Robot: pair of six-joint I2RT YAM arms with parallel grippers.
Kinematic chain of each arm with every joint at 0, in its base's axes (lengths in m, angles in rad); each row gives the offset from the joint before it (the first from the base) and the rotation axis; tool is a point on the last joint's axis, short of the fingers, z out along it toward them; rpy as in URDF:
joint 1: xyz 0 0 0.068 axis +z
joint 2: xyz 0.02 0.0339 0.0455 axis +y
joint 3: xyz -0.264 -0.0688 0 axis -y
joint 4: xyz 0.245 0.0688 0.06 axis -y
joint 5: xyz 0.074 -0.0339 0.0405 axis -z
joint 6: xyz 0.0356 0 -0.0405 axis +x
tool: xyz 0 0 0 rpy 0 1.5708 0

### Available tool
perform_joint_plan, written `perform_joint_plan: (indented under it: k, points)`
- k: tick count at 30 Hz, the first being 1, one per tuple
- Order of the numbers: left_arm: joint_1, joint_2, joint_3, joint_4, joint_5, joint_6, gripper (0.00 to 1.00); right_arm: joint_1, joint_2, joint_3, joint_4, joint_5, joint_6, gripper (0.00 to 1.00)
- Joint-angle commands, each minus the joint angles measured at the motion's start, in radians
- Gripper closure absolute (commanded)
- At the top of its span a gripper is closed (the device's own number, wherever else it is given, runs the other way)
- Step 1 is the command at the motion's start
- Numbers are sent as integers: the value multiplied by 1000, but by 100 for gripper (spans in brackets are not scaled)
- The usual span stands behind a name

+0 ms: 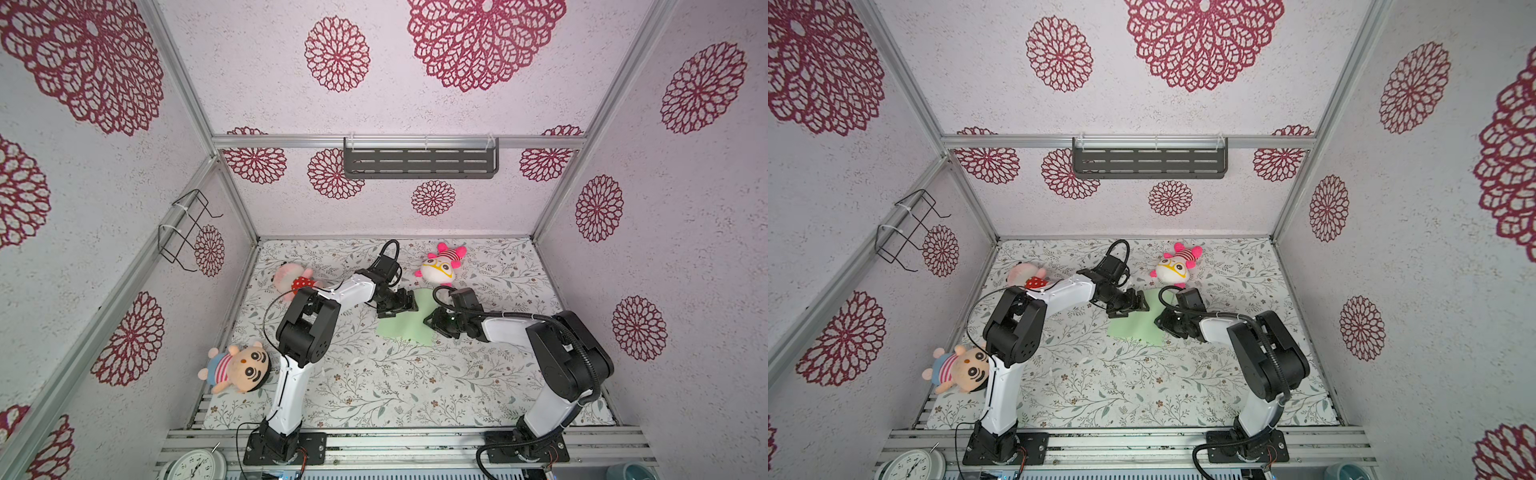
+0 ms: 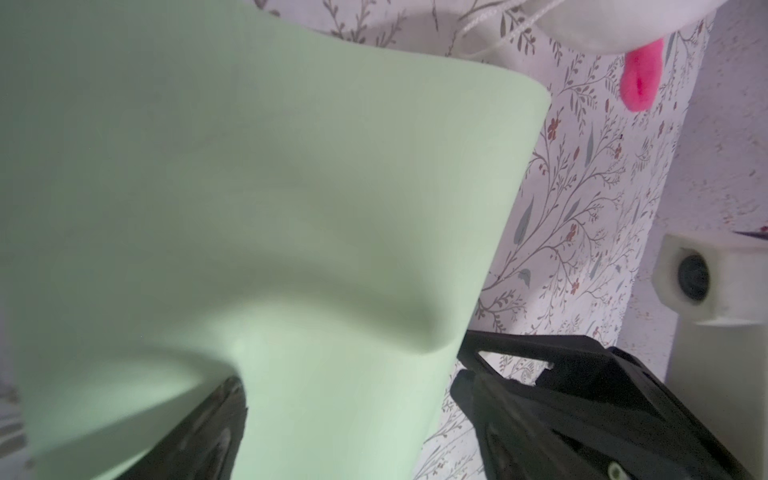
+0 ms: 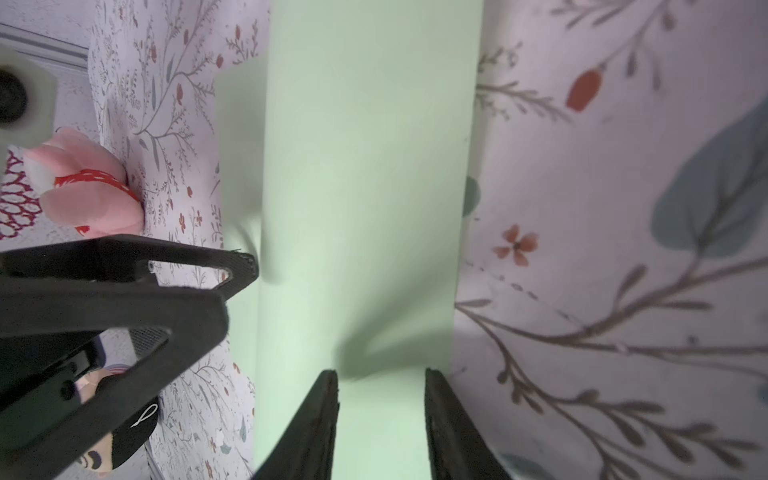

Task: Fold a paper plane with a square sheet of paper (pick it up from the middle)
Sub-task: 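Grasp the middle of the green sheet with both grippers from opposite sides, then lift the green sheet with both grippers, pinching it upright between them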

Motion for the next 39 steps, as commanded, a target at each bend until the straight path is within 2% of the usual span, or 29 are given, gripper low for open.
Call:
perform_joint_plan:
  k: [1, 11, 16, 23, 27, 33, 39]
  points:
    - [10, 21, -62, 41, 51, -47, 11, -1, 50, 17, -46, -38, -61, 61]
    - [27, 15, -93, 101, 90, -82, 15, 32, 151, 106, -41, -117, -109, 62]
    - [34, 9, -102, 137, 116, -104, 31, 37, 147, 94, 2, -124, -96, 62]
    - [54, -30, -132, 236, 169, -122, 55, 4, 1, -13, 153, -148, -89, 59]
    - [67, -59, -158, 254, 201, -96, 68, -44, -107, -96, 247, -174, -75, 53]
    - [79, -171, -230, 313, 294, -79, 69, -88, -146, -122, 291, -233, -55, 43]
    - [78, -277, -322, 403, 379, -109, 69, -97, -118, -135, 472, -353, 40, 25]
